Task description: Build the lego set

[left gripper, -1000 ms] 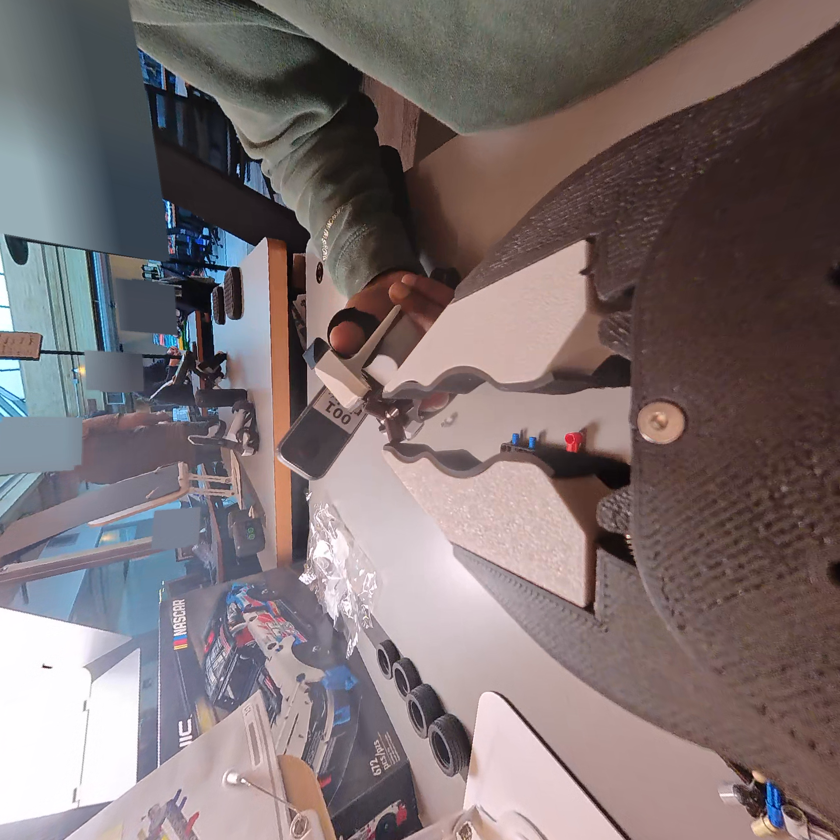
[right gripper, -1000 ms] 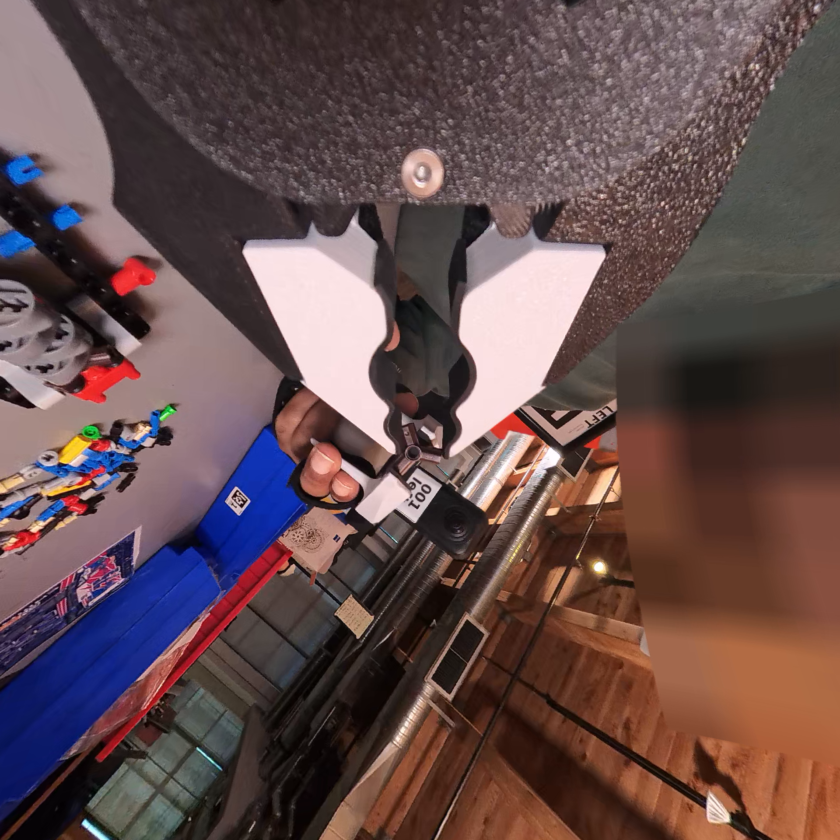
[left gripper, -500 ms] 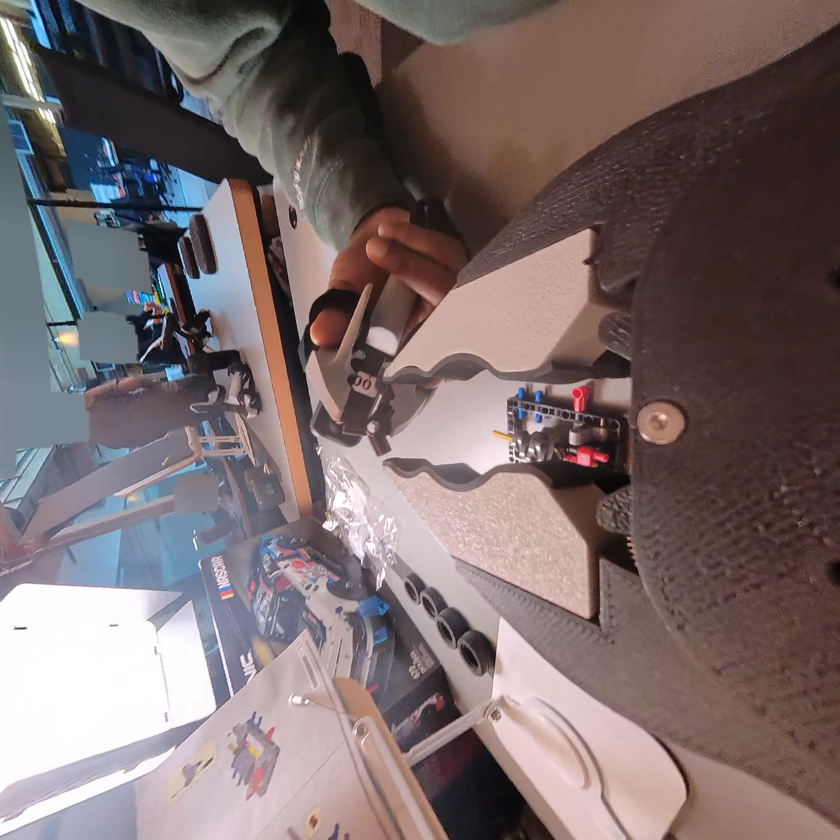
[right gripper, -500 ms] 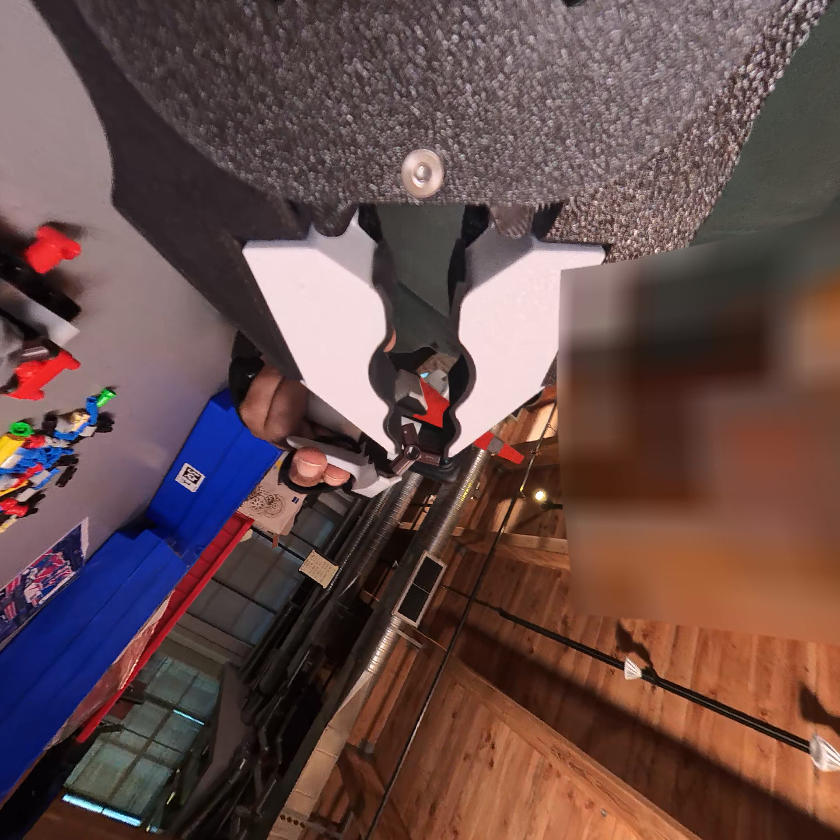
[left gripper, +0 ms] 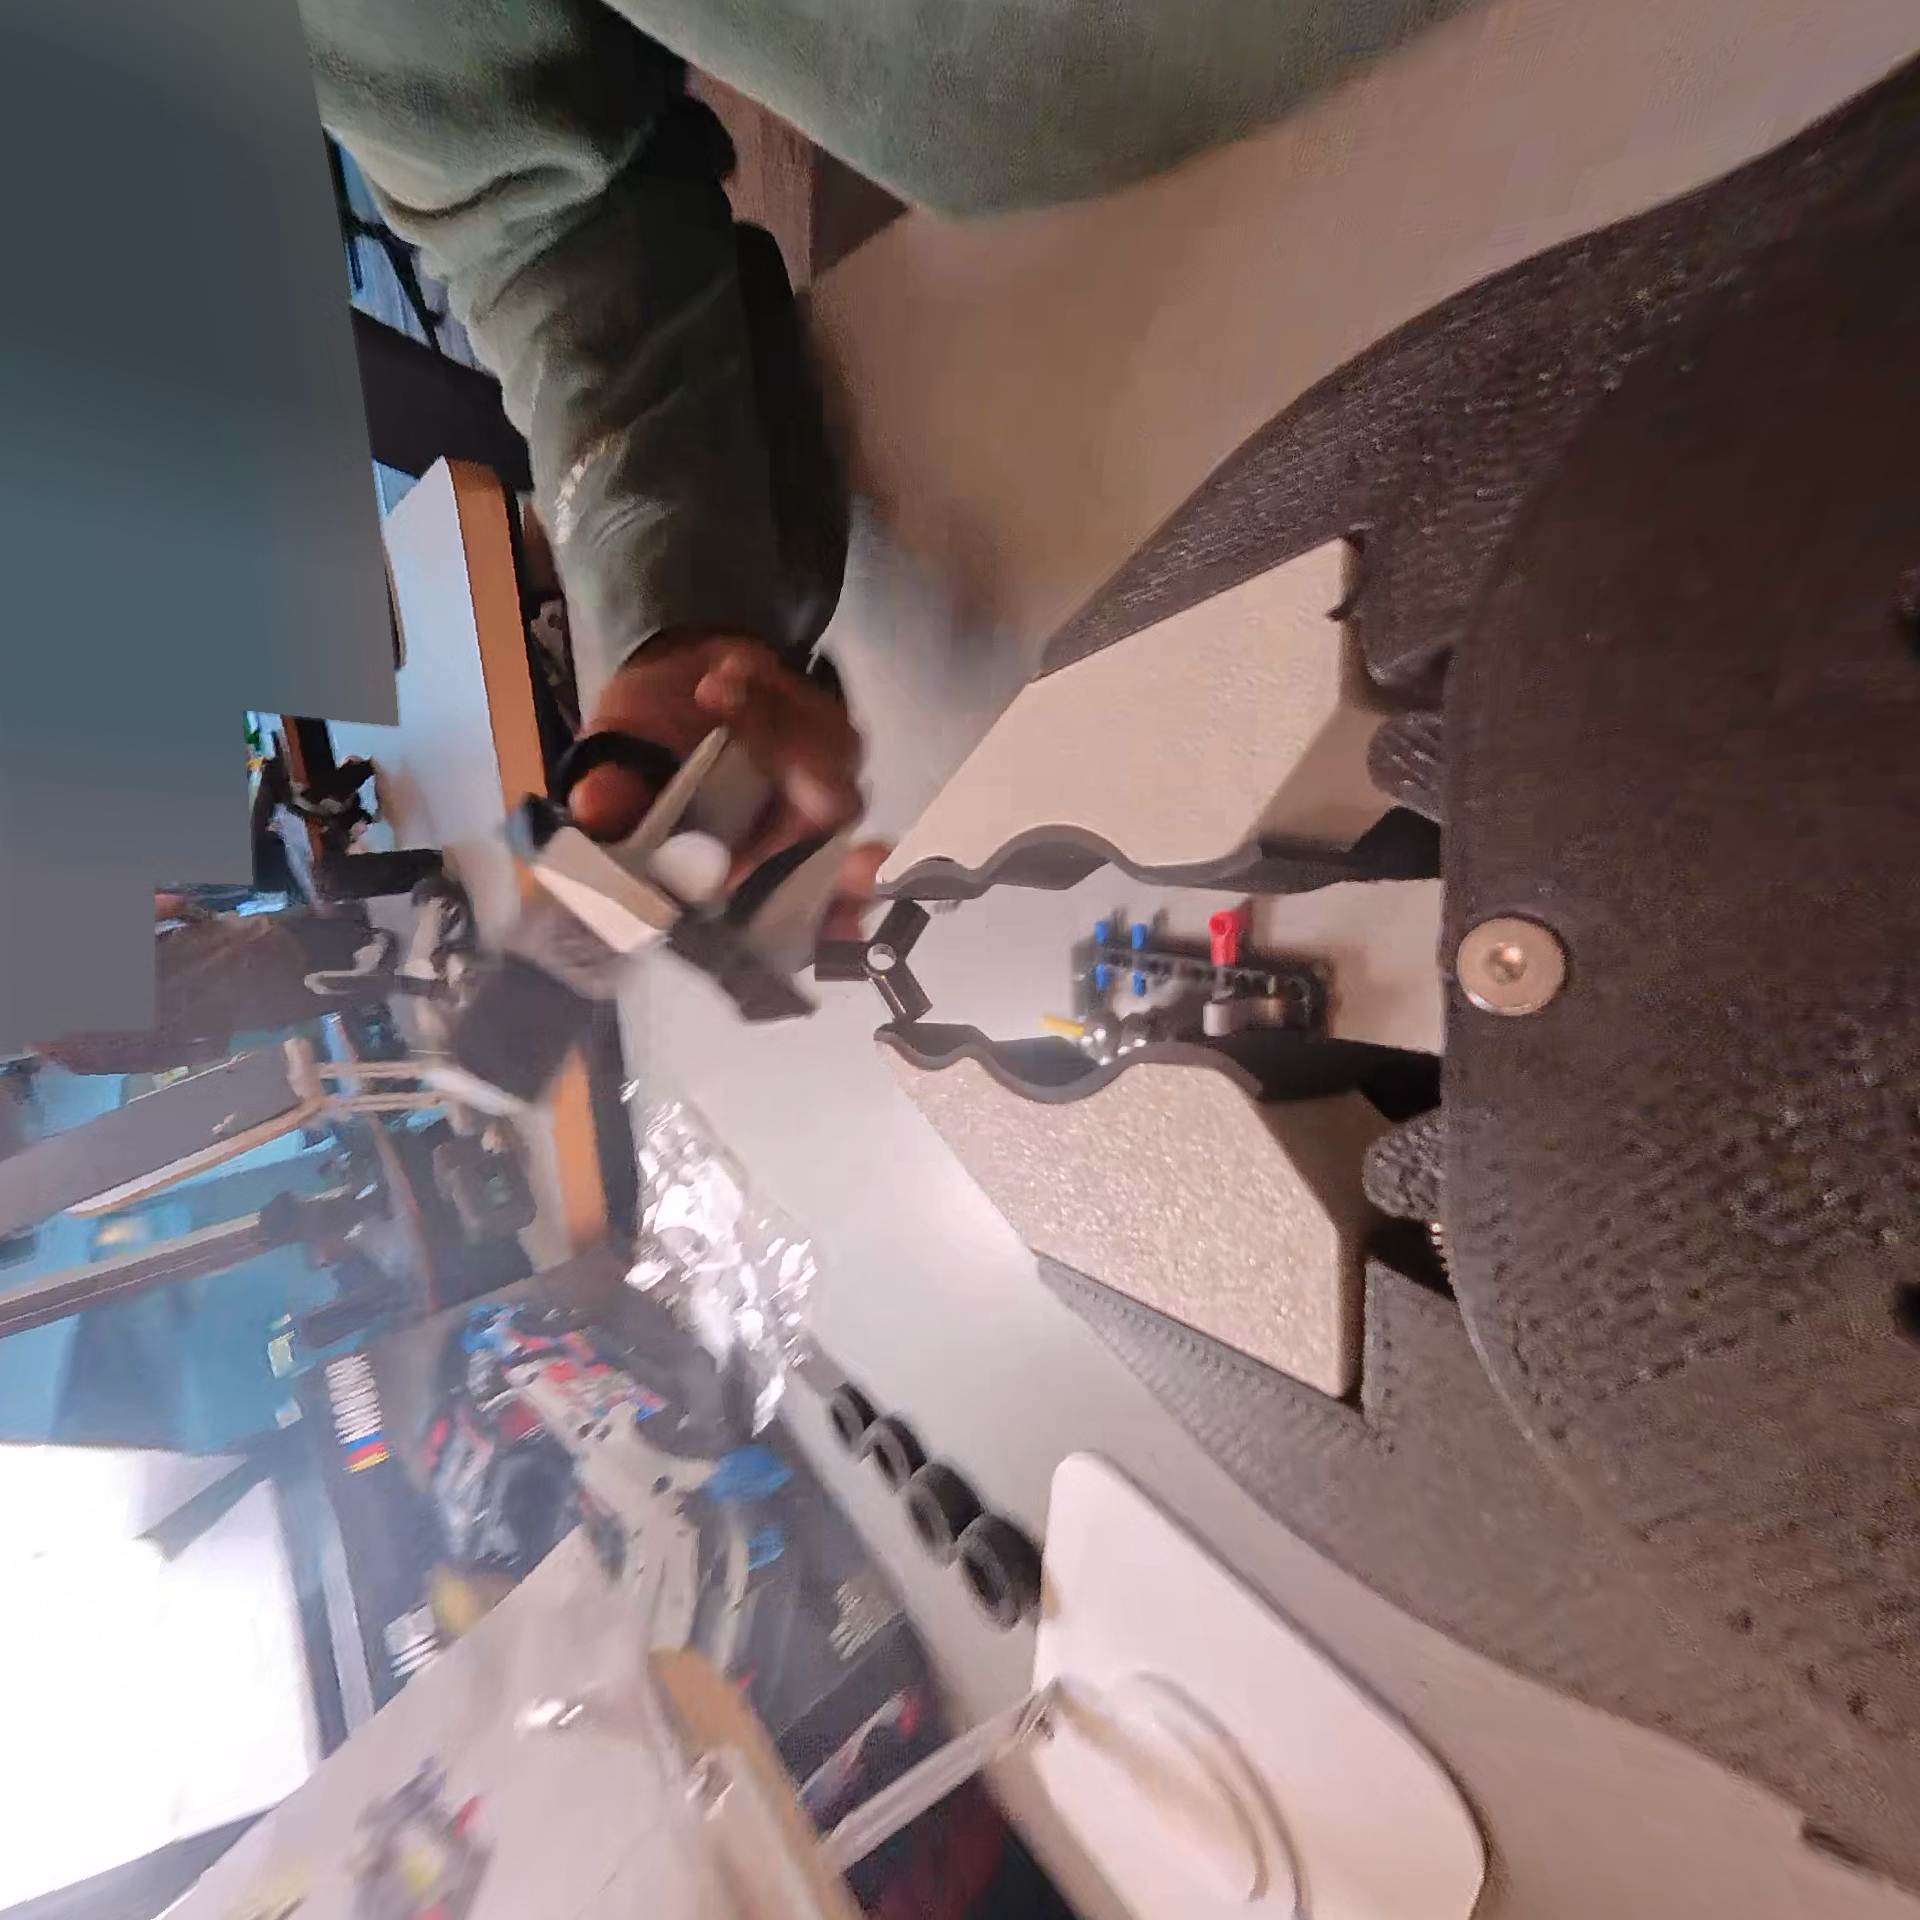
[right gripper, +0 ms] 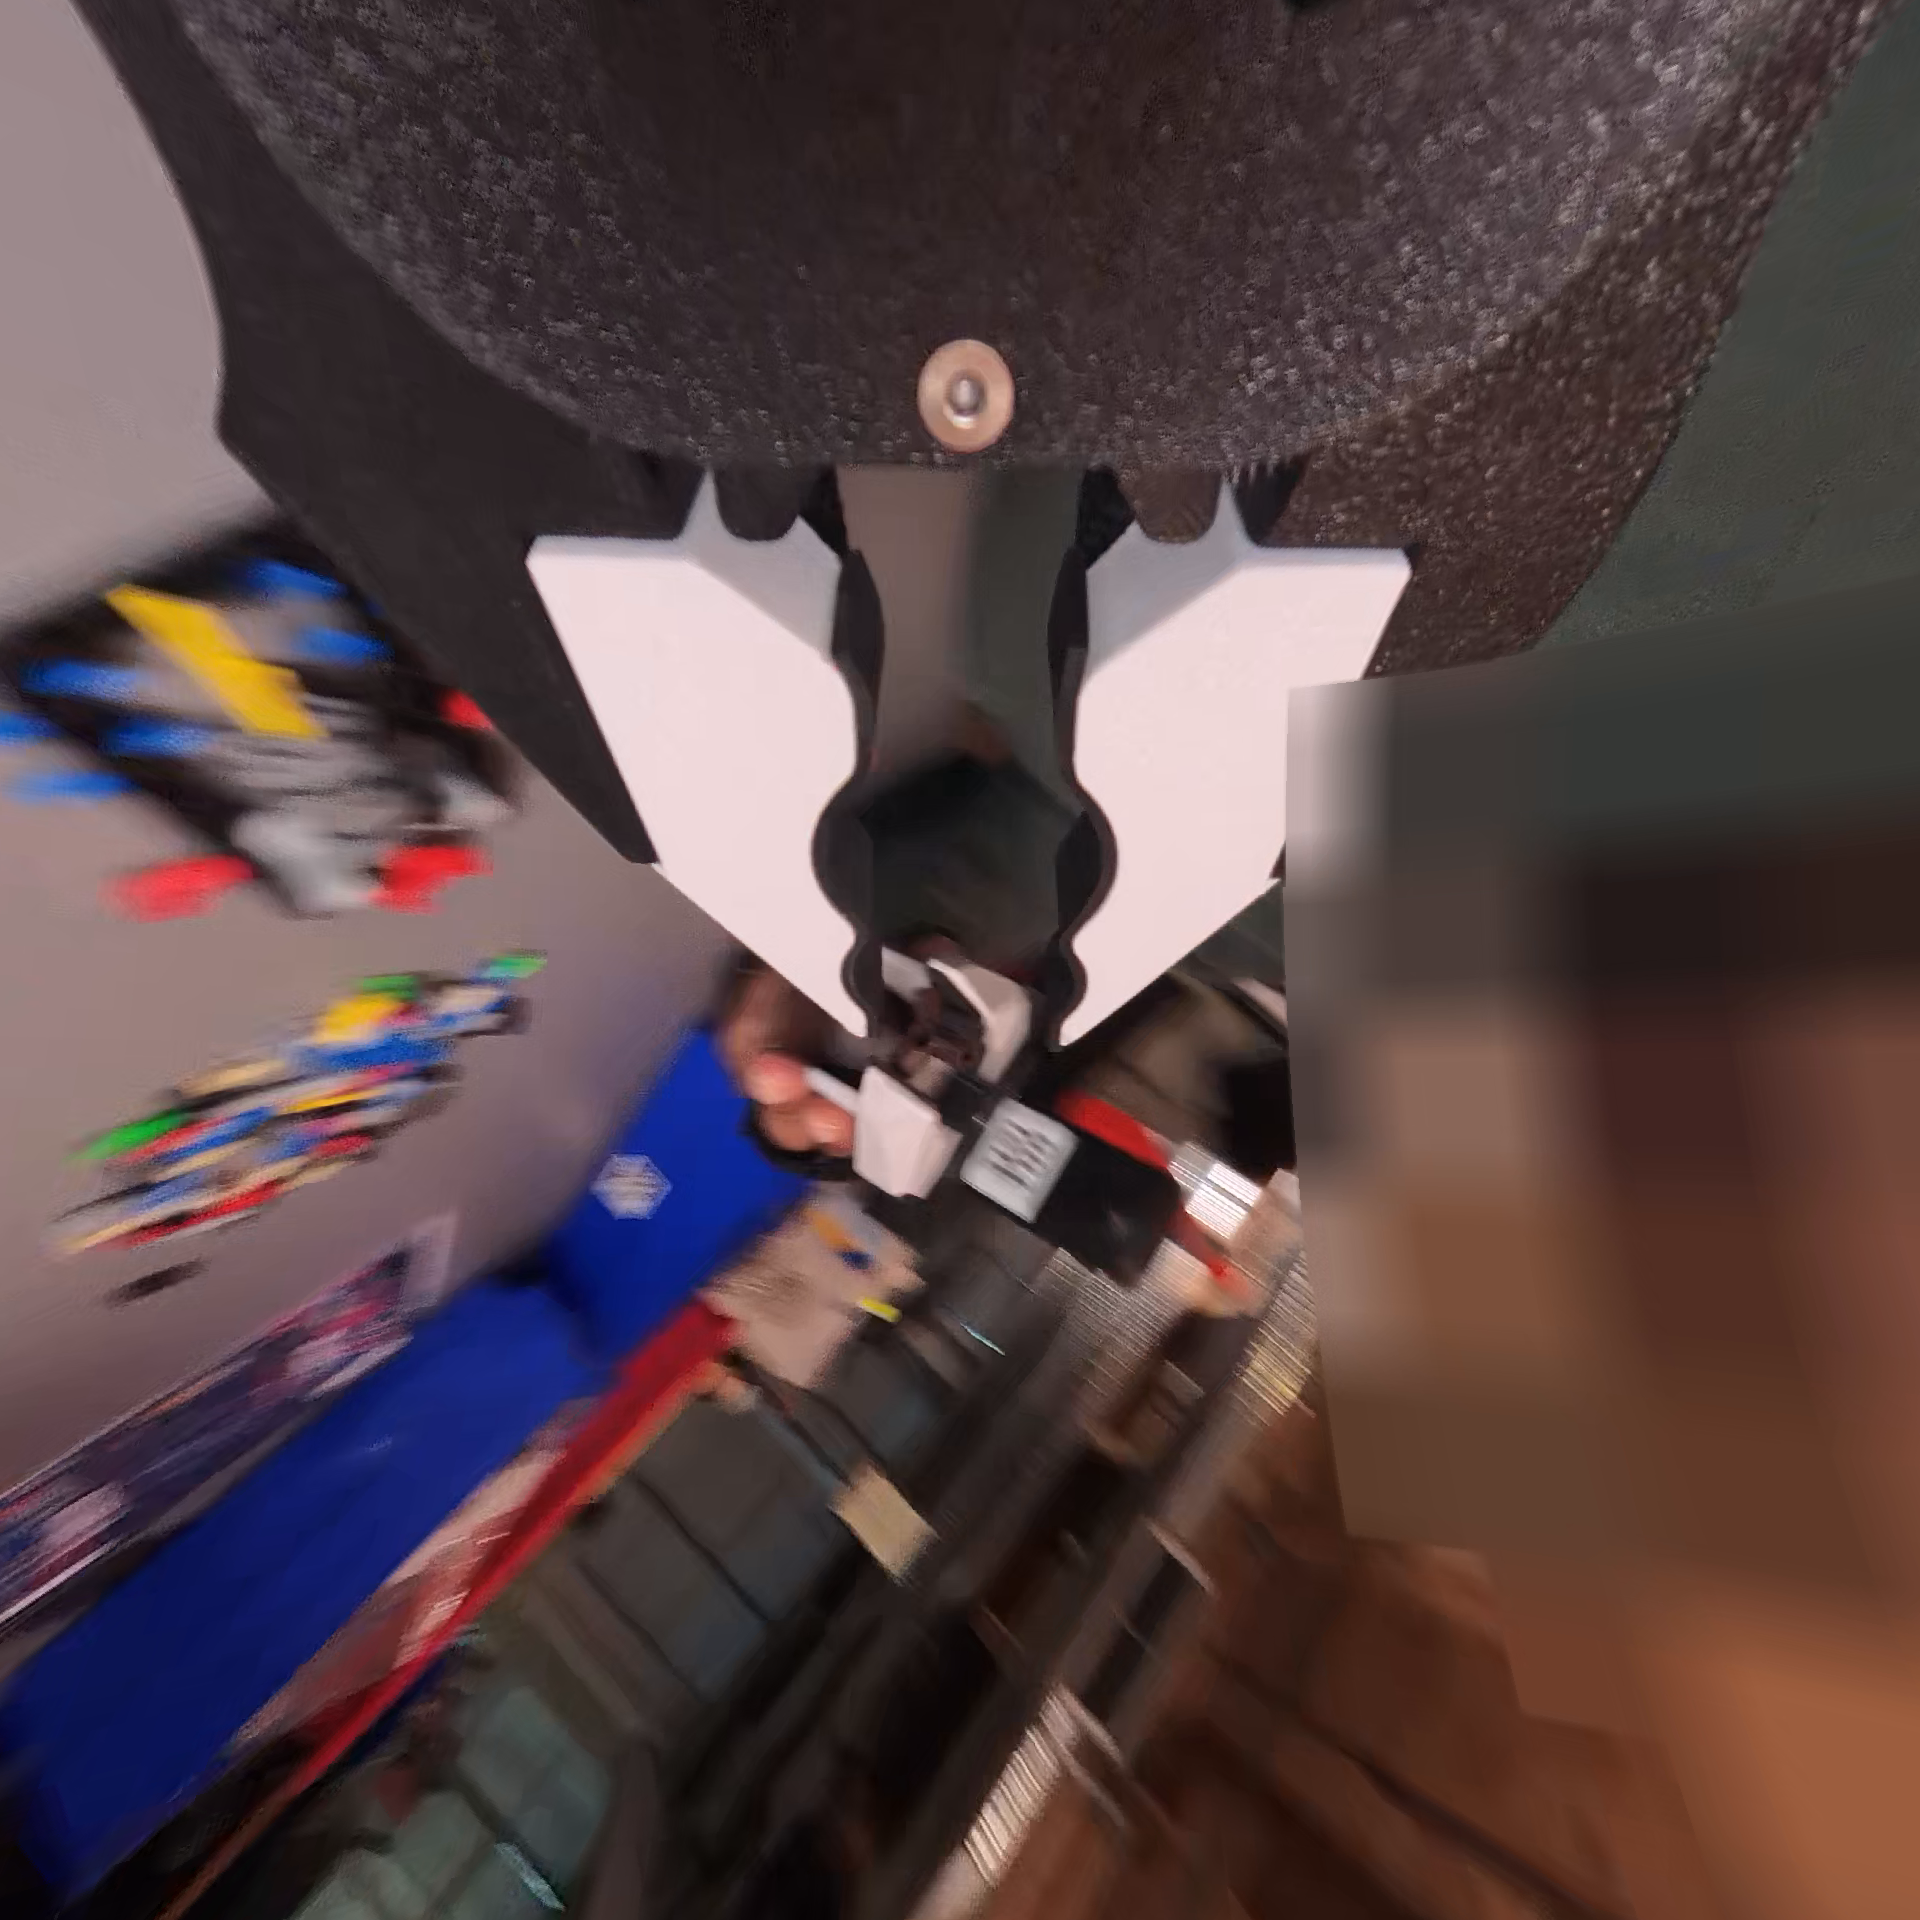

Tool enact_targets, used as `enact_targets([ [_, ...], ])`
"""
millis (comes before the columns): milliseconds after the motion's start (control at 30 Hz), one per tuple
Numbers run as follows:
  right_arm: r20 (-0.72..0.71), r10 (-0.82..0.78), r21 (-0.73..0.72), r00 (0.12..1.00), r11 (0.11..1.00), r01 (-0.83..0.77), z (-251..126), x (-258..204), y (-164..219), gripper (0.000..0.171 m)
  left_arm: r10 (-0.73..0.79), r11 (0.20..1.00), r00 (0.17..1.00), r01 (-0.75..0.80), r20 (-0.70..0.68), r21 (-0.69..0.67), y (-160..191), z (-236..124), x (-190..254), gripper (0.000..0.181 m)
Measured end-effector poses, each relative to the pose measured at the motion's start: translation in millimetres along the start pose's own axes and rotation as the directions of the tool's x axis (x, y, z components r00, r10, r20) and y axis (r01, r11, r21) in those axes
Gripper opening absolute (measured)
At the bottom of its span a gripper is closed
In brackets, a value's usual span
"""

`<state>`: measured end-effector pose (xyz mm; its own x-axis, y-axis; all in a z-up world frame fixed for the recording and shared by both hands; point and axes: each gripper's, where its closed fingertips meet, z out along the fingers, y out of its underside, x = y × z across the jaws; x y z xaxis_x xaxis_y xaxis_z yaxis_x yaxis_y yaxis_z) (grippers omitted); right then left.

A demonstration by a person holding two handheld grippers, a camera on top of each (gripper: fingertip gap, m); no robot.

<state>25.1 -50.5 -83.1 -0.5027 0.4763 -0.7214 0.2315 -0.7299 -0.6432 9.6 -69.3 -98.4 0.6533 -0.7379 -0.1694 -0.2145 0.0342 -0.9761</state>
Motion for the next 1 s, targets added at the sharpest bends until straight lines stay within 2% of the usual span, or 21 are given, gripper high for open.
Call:
enact_targets([
  [33, -0.125, -0.176, -0.085, 0.977, 0.982, 0.166, -15.9, 8.7, -5.7, 0.031, -0.056, 0.998, 0.998, 0.056, -0.020, -0.034, 6.6, 1.2, -1.4, 0.022],
  [100, -0.337, -0.509, -0.342, 0.792, 0.850, 0.401, -59.8, 34.0, -14.6, 0.029, -0.154, 0.985, 0.987, 0.150, -0.049, -0.083, 18.8, 4.6, -2.3, 0.022],
  [167, -0.362, -0.693, -0.611, 0.623, 0.681, 0.403, -107.9, 54.4, -1.7, 0.029, -0.248, 0.962, 0.965, 0.235, -0.085, -0.141, 31.6, 9.5, 1.5, 0.022],
  [200, -0.355, -0.725, -0.693, 0.591, 0.628, 0.354, -128.0, 63.1, 9.3, 0.029, -0.285, 0.950, 0.954, 0.267, -0.095, -0.165, 37.4, 12.2, 3.3, 0.022],
  [233, -0.357, -0.737, -0.731, 0.573, 0.603, 0.320, -140.6, 71.0, 17.2, 0.029, -0.314, 0.939, 0.944, 0.292, -0.104, -0.184, 42.4, 14.6, 5.4, 0.022],
  [300, -0.323, -0.723, -0.771, 0.611, 0.575, 0.272, -145.9, 79.8, 39.0, 0.028, -0.365, 0.914, 0.923, 0.328, -0.127, -0.239, 53.1, 18.8, 11.7, 0.022],
  [467, -0.195, -0.789, -0.896, 0.582, 0.385, 0.222, -137.6, 99.9, 60.4, 0.025, -0.432, 0.873, 0.892, 0.377, -0.130, -0.310, 67.0, 24.1, 20.1, 0.022],
  [633, -0.141, -0.808, -0.919, 0.572, 0.322, 0.228, -128.8, 100.6, 67.0, 0.007, -0.456, 0.855, 0.879, 0.390, -0.137, -0.343, 72.6, 25.8, 25.5, 0.022],
  [733, -0.143, -0.798, -0.894, 0.585, 0.357, 0.269, -110.4, 94.1, 71.5, 0.006, -0.445, 0.842, 0.886, 0.364, -0.132, -0.398, 82.7, 26.1, 31.0, 0.022],
  [900, -0.106, -0.779, -0.792, 0.617, 0.441, 0.421, -48.0, 66.2, 82.2, 0.006, -0.418, 0.813, 0.902, 0.317, -0.111, -0.489, 100.0, 26.9, 38.5, 0.023],
  [1000, -0.125, -0.818, -0.812, 0.561, 0.409, 0.416, -39.7, 73.0, 83.4, 0.006, -0.428, 0.802, 0.897, 0.320, -0.111, -0.504, 103.8, 27.3, 40.1, 0.022],
])
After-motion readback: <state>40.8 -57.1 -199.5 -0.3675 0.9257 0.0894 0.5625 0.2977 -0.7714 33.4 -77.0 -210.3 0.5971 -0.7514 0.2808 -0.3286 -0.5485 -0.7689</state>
